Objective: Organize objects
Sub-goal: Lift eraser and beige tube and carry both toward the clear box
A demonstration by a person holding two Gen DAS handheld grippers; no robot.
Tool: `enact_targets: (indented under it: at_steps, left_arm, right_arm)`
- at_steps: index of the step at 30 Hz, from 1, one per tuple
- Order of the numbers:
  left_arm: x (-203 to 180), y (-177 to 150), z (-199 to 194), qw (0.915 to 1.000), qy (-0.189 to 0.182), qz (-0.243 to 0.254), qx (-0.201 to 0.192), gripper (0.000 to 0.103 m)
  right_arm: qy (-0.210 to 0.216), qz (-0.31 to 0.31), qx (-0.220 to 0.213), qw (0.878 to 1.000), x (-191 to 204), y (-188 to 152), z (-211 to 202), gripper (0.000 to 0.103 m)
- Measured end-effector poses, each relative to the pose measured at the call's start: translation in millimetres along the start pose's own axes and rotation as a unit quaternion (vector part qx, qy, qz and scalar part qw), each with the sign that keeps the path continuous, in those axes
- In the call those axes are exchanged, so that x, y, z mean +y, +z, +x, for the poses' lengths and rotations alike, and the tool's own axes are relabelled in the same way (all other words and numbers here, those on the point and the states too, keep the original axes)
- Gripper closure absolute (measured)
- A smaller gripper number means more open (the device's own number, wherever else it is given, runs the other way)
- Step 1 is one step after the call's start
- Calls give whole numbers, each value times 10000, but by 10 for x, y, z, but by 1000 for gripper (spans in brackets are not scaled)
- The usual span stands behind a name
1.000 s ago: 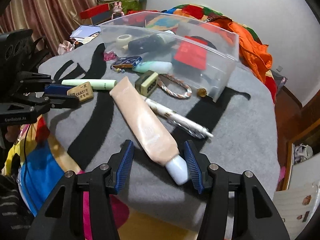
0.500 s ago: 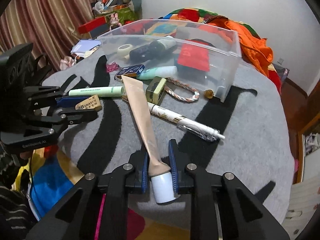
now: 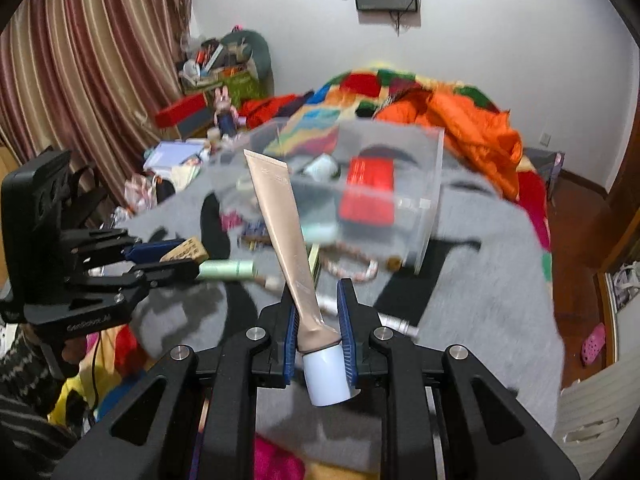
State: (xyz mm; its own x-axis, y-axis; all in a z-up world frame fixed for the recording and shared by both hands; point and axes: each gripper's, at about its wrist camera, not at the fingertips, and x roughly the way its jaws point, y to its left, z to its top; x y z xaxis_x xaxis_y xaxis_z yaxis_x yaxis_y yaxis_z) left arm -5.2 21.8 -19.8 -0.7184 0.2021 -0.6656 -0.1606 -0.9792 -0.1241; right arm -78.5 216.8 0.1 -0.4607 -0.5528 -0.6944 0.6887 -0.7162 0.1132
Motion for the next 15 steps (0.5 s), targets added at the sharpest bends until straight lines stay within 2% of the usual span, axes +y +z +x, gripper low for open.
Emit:
enact_targets:
  at_steps: [6,15]
  left_arm:
    - [73,263,-85,9994,57,-55,-346,79]
    - [245,630,24,9982,213,-125,-553,79]
  right_arm:
    - [-151,66,-332,9993,-74,292,21,86]
    - [-238,203,-653,9974,-187,714,174,86]
